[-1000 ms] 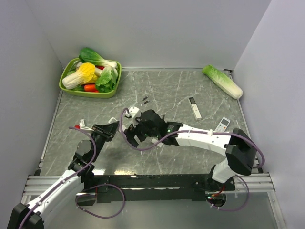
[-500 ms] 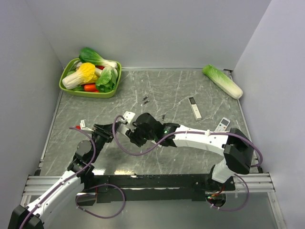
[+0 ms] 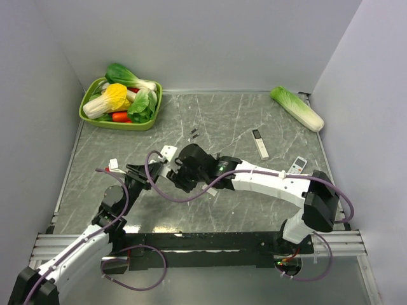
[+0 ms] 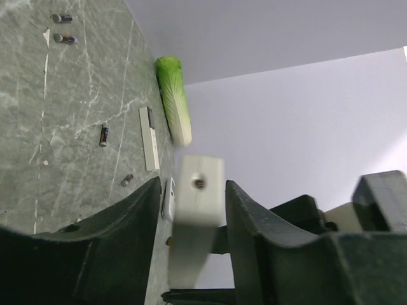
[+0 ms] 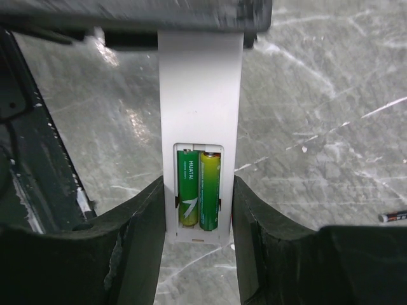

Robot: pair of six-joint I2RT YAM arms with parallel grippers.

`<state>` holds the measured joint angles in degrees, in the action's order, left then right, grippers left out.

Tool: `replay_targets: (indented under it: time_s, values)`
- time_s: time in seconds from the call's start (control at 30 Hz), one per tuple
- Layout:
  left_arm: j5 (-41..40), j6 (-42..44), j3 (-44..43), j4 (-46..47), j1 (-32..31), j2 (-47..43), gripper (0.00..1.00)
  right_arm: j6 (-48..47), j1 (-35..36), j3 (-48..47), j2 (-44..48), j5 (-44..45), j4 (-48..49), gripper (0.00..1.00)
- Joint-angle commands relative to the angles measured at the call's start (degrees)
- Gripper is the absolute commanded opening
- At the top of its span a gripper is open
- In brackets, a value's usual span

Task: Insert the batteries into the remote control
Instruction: Adjust the remote control.

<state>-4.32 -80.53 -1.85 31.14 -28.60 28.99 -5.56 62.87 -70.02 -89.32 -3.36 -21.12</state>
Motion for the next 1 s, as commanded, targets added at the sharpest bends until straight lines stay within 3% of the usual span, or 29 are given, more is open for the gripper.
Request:
replay_targets:
  time_s: [0.0, 0.27, 0.8, 0.97]
  values:
    - [2.0, -3.8, 10.9, 7.0, -0.1, 3.5, 0.47, -1.1, 0.4, -5.7, -0.8, -1.4, -2.6, 0.00]
    - [3.4, -5.2, 10.6, 13.1, -0.1, 8.6, 0.37, -0.9, 0.4, -10.3, -3.8, -1.2, -7.6, 0.00]
    - [4.7, -8.1, 10.7, 12.9, -0.1, 6.5, 0.38, -1.4, 0.3, -15.0, -6.3, 0.5, -12.2, 0.00]
    - [5.0, -9.2, 10.9, 13.2, -0.1, 6.5, 0.43, -1.1, 0.4, -16.8, -7.3, 1.2, -14.3, 0.00]
